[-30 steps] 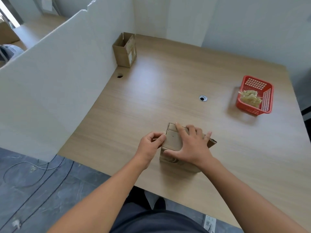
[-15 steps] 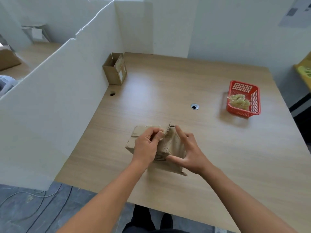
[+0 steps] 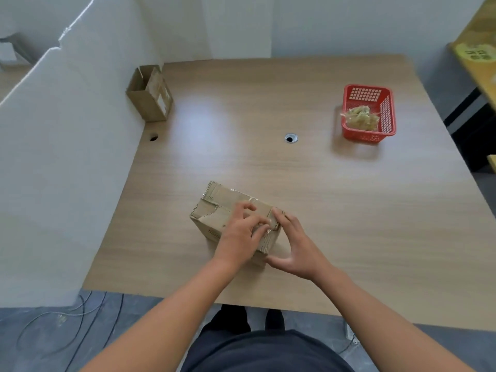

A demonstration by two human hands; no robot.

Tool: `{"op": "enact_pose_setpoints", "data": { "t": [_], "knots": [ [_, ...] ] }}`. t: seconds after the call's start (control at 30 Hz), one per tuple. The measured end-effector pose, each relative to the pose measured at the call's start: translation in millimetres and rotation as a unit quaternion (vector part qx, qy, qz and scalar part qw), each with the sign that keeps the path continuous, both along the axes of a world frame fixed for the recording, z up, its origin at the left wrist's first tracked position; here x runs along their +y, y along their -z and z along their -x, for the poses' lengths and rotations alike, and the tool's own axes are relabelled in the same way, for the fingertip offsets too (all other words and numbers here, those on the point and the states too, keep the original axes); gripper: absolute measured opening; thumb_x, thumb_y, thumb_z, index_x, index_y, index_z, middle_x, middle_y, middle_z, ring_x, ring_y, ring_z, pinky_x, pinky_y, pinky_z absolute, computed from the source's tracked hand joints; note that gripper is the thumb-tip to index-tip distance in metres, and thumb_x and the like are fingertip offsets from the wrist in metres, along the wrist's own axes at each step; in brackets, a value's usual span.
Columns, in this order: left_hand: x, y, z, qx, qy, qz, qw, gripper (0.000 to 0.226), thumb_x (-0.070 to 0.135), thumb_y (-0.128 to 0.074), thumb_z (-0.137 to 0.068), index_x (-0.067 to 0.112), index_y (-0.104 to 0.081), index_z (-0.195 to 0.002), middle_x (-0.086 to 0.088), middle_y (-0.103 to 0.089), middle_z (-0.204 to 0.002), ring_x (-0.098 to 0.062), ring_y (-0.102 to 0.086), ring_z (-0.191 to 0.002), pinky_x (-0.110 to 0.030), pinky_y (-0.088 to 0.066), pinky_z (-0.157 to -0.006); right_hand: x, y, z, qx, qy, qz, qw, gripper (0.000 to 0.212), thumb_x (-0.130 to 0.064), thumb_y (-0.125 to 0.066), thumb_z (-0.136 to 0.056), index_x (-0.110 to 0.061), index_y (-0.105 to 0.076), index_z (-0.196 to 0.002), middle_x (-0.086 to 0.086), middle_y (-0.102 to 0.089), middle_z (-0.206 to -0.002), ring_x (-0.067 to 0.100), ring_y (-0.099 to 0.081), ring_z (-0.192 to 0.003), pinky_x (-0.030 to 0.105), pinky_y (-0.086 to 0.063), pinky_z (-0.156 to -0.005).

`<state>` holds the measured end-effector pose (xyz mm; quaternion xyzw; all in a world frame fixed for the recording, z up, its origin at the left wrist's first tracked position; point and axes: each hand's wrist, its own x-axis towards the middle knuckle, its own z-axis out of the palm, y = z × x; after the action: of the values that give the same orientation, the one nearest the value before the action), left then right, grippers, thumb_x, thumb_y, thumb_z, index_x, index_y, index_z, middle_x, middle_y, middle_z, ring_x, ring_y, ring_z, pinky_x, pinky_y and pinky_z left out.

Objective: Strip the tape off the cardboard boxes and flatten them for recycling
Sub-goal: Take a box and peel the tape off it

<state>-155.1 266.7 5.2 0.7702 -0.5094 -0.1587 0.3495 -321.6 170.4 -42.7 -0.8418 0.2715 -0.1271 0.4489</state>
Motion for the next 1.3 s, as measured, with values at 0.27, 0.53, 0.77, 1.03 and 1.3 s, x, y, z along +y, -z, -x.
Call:
{"op": "enact_pose_setpoints", "data": {
  "t": [0.27, 0.53, 0.77, 1.03, 1.3],
  "knots": [
    [-3, -10, -5, 0.093, -0.086, 0.009, 0.992, 0.031, 0.014, -0.056, -0.101, 0.036, -0.058, -0.123, 0.013, -0.065, -0.085, -0.011, -0.063, -0.082, -0.023, -0.048, -0.076, 8, -1, -7, -0.022, 0.05, 0.004, 0.998, 0.107, -0.073, -0.076, -0.069, -0.04, -0.026, -0.157, -0.02, -0.032, -0.151, -0.002, -0.038, -0.139, 0.025, -0.041, -0.108],
    [7, 0, -3, -0.005, -0.062, -0.065, 0.996, 0.041, 0.054, -0.064, -0.09, 0.026, -0.069, -0.119, 0.011, -0.035, -0.126, -0.005, -0.048, -0.108, -0.022, -0.042, -0.093, 11, 1, -10, -0.035, 0.037, -0.01, 0.999, 0.105, -0.06, -0.084, -0.072, -0.027, -0.032, -0.157, -0.01, -0.036, -0.151, -0.001, -0.034, -0.141, 0.015, -0.03, -0.114],
    [20, 17, -10, -0.067, -0.051, -0.08, 0.993, 0.023, 0.019, -0.07, -0.094, 0.015, -0.069, -0.117, -0.002, -0.067, -0.097, -0.024, -0.058, -0.098, -0.023, -0.038, -0.082, 19, 25, 1, 0.009, 0.022, -0.015, 1.0, 0.108, -0.066, -0.081, -0.068, -0.029, -0.032, -0.157, -0.011, -0.038, -0.146, 0.002, -0.039, -0.136, 0.025, -0.036, -0.116],
    [31, 29, -22, 0.025, -0.099, -0.058, 0.993, 0.016, 0.024, -0.065, -0.098, 0.018, -0.071, -0.112, 0.003, -0.063, -0.113, -0.018, -0.061, -0.098, -0.037, -0.052, -0.09, 19, 26, -15, 0.043, 0.019, -0.016, 0.999, 0.109, -0.073, -0.075, -0.065, -0.036, -0.03, -0.157, -0.012, -0.034, -0.147, 0.008, -0.04, -0.137, 0.035, -0.042, -0.114],
    [21, 33, -19, -0.006, -0.114, -0.106, 0.988, 0.026, 0.04, -0.082, -0.082, 0.025, -0.068, -0.099, 0.011, -0.053, -0.102, -0.013, -0.054, -0.096, -0.026, -0.045, -0.081, 20, 19, -15, 0.082, 0.02, -0.004, 0.996, 0.106, -0.078, -0.073, -0.066, -0.05, -0.021, -0.154, -0.023, -0.026, -0.151, 0.005, -0.04, -0.139, 0.04, -0.049, -0.105]
  ]
}}
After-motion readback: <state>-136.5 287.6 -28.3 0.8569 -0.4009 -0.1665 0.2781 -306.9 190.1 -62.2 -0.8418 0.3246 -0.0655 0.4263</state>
